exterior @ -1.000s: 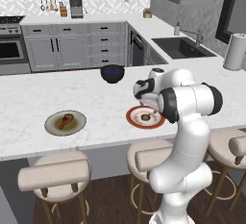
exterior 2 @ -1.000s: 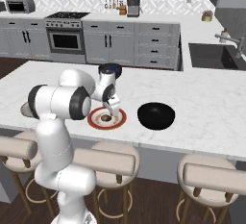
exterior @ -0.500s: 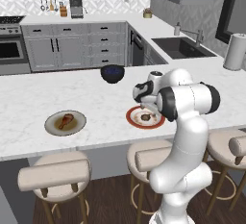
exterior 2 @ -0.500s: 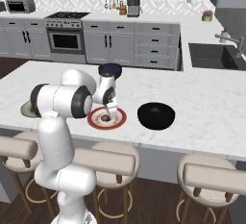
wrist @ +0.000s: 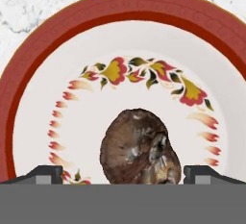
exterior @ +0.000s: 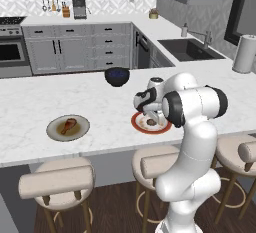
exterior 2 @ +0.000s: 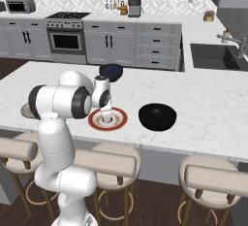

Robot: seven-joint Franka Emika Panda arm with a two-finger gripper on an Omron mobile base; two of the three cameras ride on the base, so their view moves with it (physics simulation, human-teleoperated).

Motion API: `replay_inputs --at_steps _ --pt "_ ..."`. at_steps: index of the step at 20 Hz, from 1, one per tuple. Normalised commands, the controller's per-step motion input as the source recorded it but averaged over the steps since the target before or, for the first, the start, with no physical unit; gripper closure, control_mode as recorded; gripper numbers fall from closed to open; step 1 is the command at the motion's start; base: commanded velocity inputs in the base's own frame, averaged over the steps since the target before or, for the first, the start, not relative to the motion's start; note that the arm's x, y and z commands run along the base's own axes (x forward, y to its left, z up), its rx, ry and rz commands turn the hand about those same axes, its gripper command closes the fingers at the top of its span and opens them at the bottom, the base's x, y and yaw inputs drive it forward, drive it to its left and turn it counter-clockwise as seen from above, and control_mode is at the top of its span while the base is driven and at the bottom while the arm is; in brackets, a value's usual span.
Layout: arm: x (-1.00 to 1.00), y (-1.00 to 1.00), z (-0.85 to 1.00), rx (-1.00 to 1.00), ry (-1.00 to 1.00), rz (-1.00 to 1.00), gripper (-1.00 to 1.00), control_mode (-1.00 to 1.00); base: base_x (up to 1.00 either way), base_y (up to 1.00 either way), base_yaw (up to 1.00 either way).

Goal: Pick the chicken drumstick and mushroom from their plates and place them in the bowl. Then put the bowl in the fridge.

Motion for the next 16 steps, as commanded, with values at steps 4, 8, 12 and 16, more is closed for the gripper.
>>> replay_inputs --at_steps 4,8,12,16 --pt "0.0 0.0 0.0 0.0 0.0 -0.01 -1.0 -1.0 0.0 0.0 0.0" --pt "0.0 0.0 -0.01 0.0 0.0 -0.01 -1.0 -1.0 0.0 0.0 0.0" --pt "0.0 0.0 -0.14 0.0 0.0 -0.01 -1.0 -1.0 0.0 0.0 0.0" --pt "0.0 -0.04 -0.17 0.0 0.0 0.0 -1.0 -1.0 0.0 0.0 0.0"
